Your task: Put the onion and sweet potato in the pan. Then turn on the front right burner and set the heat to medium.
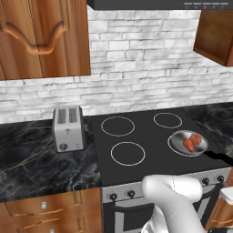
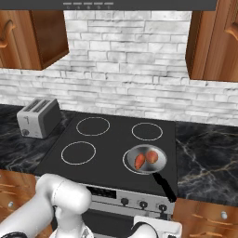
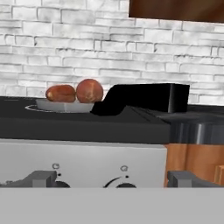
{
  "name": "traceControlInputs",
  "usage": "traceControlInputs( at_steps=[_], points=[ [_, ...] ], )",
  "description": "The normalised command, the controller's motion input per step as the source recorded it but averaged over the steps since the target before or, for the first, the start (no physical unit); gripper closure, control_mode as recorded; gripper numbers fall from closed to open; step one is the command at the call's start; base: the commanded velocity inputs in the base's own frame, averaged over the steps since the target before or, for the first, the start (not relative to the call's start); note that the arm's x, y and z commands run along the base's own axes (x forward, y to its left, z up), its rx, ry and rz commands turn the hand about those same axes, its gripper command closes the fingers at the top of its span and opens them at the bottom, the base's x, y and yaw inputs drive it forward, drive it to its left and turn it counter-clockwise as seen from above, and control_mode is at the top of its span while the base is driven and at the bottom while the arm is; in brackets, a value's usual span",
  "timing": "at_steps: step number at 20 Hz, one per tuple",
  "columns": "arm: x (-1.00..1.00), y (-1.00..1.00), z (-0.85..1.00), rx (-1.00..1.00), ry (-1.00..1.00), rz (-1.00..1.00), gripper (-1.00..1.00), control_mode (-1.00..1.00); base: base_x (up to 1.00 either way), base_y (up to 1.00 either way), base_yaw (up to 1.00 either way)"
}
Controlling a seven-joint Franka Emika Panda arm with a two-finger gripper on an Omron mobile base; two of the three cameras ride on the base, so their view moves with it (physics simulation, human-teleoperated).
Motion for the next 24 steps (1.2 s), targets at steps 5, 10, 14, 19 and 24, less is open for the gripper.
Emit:
traceControlInputs(
  at_steps=[5,10,14,19,24],
  points=[
    [0.06,0.0,-0.23,0.0,0.0,-0.07,-1.0,-1.0,0.0,0.0,0.0],
    [0.13,-0.05,-0.1,0.0,0.0,0.0,-1.0,-1.0,0.0,0.0,0.0],
    [0.12,-0.2,-0.01,0.0,0.0,0.0,-1.0,-1.0,0.0,0.0,0.0],
    [0.01,-0.12,0.0,0.0,0.0,0.0,-1.0,-1.0,0.0,0.0,0.0],
    [0.0,0.0,-0.21,0.0,0.0,0.0,-1.0,-1.0,0.0,0.0,0.0]
  ],
)
